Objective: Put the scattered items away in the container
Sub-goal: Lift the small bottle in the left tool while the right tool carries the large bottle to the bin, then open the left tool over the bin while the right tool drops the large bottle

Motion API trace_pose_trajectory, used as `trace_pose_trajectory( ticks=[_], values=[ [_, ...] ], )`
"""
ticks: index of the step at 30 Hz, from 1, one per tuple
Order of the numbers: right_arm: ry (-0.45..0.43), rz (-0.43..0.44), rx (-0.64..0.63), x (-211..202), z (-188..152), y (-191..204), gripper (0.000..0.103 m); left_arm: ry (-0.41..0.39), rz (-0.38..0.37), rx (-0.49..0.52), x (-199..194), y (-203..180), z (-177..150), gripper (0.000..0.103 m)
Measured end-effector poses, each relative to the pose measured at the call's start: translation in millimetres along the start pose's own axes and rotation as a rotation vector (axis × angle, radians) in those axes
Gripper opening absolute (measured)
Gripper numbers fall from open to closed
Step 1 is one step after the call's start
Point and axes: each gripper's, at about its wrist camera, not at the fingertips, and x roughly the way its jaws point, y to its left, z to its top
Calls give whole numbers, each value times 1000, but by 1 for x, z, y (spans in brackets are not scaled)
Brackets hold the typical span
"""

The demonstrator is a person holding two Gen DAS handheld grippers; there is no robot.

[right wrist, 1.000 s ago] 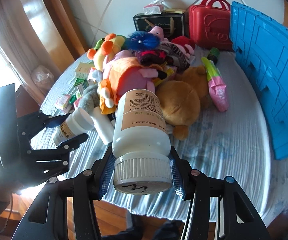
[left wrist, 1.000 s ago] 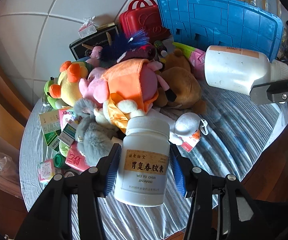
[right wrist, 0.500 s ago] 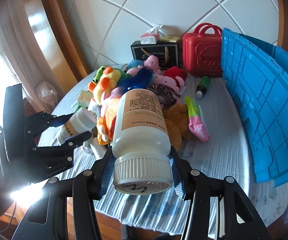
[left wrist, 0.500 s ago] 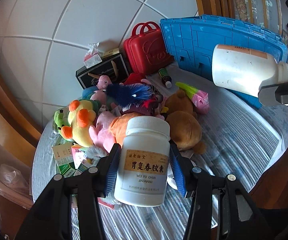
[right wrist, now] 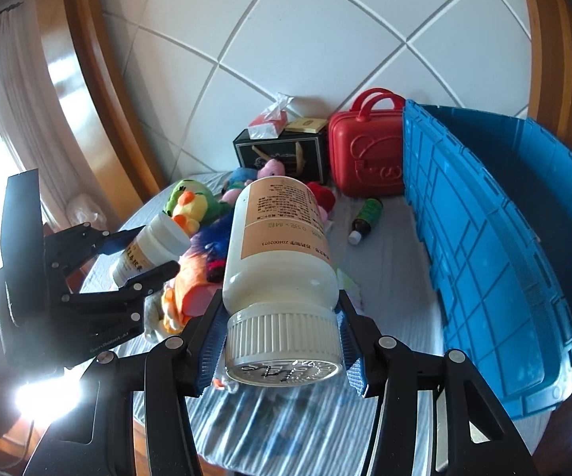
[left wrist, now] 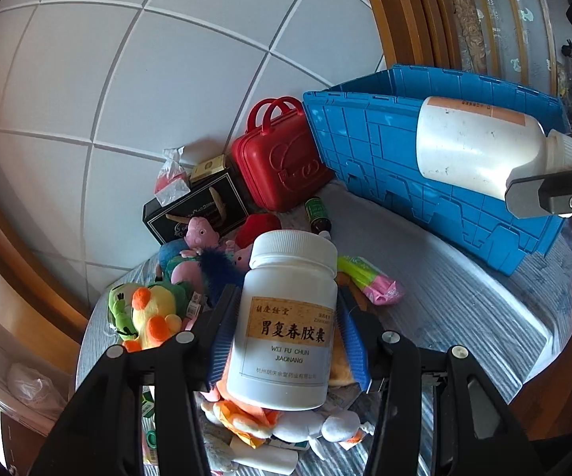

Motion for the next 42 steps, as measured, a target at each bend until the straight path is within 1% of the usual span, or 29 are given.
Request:
trace_pose_trajectory(
  ticks=[6, 12, 17, 26, 34, 42],
  values=[
    [-43, -27, 21, -17, 22, -39, 51, -49, -24, 18, 9, -26, 52, 48],
    [-72, -68, 62, -32, 37, -86, 51, -95, -68, 53, 20, -62, 100, 48],
    [-92, -114, 92, -43, 42, -130, 51, -128, -113, 64, 32, -92, 141, 48],
    [-115, -181, 154, -63, 45, -201, 51, -191, -192, 131, 51, -152, 212, 48],
    [-125, -228, 210, -72, 44, -253, 51, -213, -257, 182, 69, -201, 256, 48],
    [-126, -263, 258, -77, 39, -293, 51, -219, -298, 216, 84, -235, 284, 48]
  ],
)
